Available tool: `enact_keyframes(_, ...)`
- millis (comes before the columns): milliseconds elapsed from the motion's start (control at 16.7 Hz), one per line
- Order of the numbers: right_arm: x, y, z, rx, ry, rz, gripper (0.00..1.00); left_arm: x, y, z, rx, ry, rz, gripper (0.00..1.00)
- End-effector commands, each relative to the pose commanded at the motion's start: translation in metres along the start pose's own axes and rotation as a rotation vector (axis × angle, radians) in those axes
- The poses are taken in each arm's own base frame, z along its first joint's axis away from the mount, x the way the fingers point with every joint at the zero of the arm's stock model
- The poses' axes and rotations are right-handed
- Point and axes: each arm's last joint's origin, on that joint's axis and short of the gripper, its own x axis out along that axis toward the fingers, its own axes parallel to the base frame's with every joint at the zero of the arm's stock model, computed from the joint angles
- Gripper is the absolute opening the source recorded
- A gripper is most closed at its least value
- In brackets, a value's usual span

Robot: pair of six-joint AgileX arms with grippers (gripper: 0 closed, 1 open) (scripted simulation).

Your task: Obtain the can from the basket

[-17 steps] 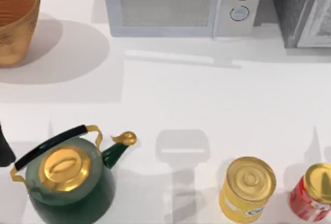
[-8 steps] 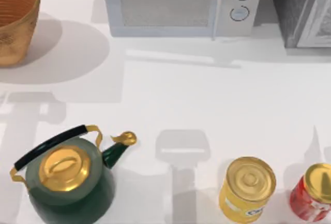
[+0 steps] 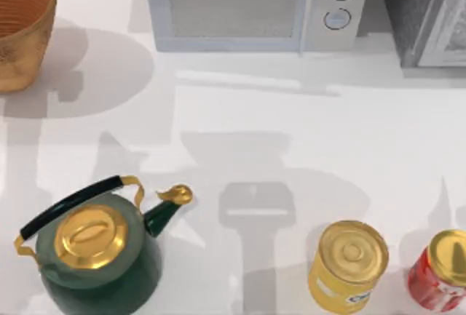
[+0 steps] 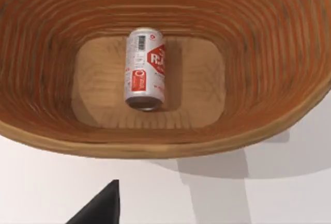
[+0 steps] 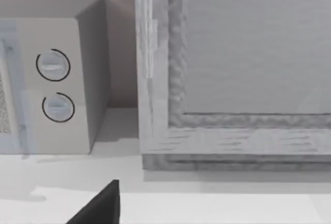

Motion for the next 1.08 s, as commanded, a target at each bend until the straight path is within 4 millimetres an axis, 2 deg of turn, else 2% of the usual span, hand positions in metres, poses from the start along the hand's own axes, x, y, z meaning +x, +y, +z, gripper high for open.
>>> enact_keyframes(240,0.000,0.000,0.000,0.000,0.000,0.000,1.00,0.081,0.026,0.036,-0.014,0.199,-0.033,1.00)
enact_keyframes(420,0.000,0.000,0.000,0.000,0.000,0.000,1.00,0.137,0.043,0.044,-0.023,0.308,-0.056,1.00)
enact_keyframes(600,0.000,0.000,0.000,0.000,0.000,0.000,1.00,0.180,0.055,0.043,-0.028,0.379,-0.075,1.00)
enact_keyframes(720,0.000,0.000,0.000,0.000,0.000,0.000,1.00,0.199,0.061,0.041,-0.030,0.406,-0.083,1.00)
enact_keyframes(840,0.000,0.000,0.000,0.000,0.000,0.000,1.00,0.209,0.064,0.039,-0.031,0.419,-0.087,1.00)
enact_keyframes(1080,0.000,0.000,0.000,0.000,0.000,0.000,1.00,0.211,0.064,0.039,-0.031,0.421,-0.087,1.00)
